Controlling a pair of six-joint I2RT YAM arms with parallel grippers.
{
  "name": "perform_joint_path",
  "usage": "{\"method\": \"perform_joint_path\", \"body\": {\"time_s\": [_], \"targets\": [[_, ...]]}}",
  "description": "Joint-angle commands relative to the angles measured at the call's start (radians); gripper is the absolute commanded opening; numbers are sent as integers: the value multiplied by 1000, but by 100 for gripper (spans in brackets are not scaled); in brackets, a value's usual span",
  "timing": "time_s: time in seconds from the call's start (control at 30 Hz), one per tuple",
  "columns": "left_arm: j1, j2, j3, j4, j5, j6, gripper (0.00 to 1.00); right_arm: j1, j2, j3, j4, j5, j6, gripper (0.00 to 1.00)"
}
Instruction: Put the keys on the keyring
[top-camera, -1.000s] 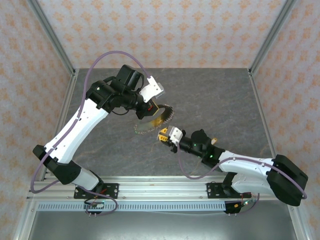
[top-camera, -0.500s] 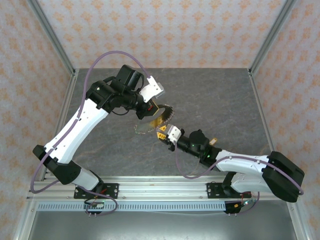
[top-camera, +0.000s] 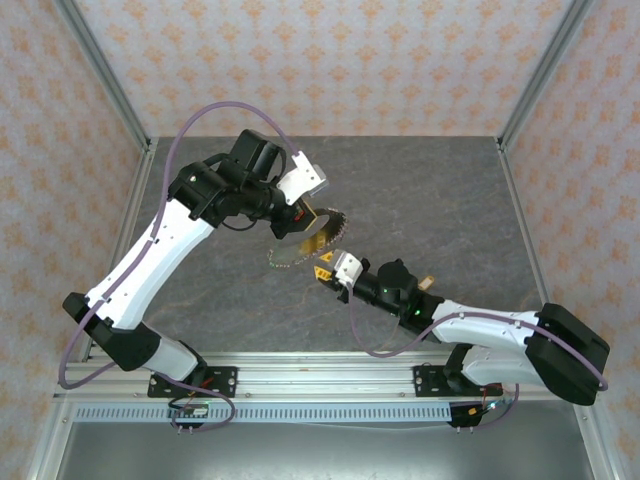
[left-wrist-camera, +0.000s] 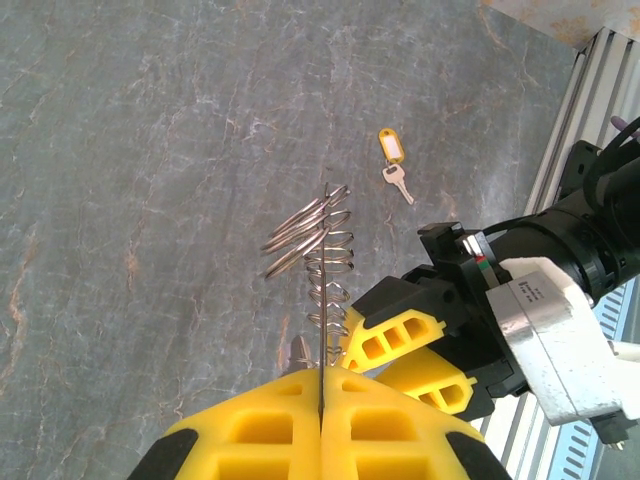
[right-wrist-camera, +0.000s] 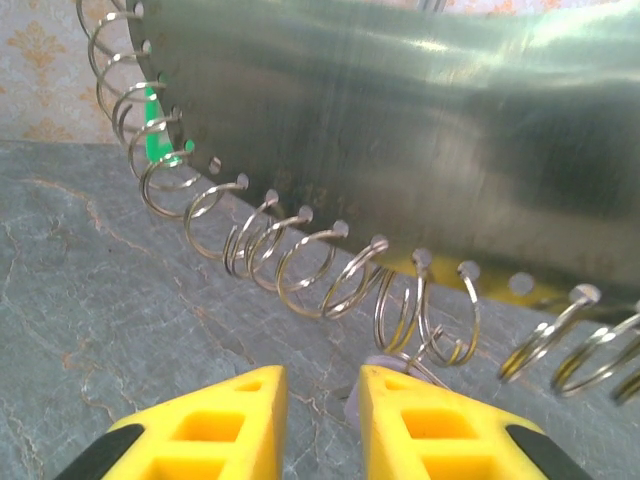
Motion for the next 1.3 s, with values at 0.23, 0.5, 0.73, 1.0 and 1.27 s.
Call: {"method": "perform_joint_path", "body": {"time_s": [0.23, 0.5, 0.73, 1.0, 1.27], "targets": [[-7, -34, 10, 38, -10, -13, 0, 7, -10, 24, 74, 10, 11, 26], [-7, -35, 9, 38, -12, -13, 0, 7, 14, 27, 128, 28, 24, 26], [-8, -40, 6, 37, -12, -15, 0, 8, 7, 20, 138, 49, 17, 24], [-7, -42, 7, 41, -10, -20, 0, 7, 11, 25, 138, 64, 14, 17], [-8, -39, 5, 44, -7, -24, 0, 8, 20, 31, 177, 97, 9, 17]]}}
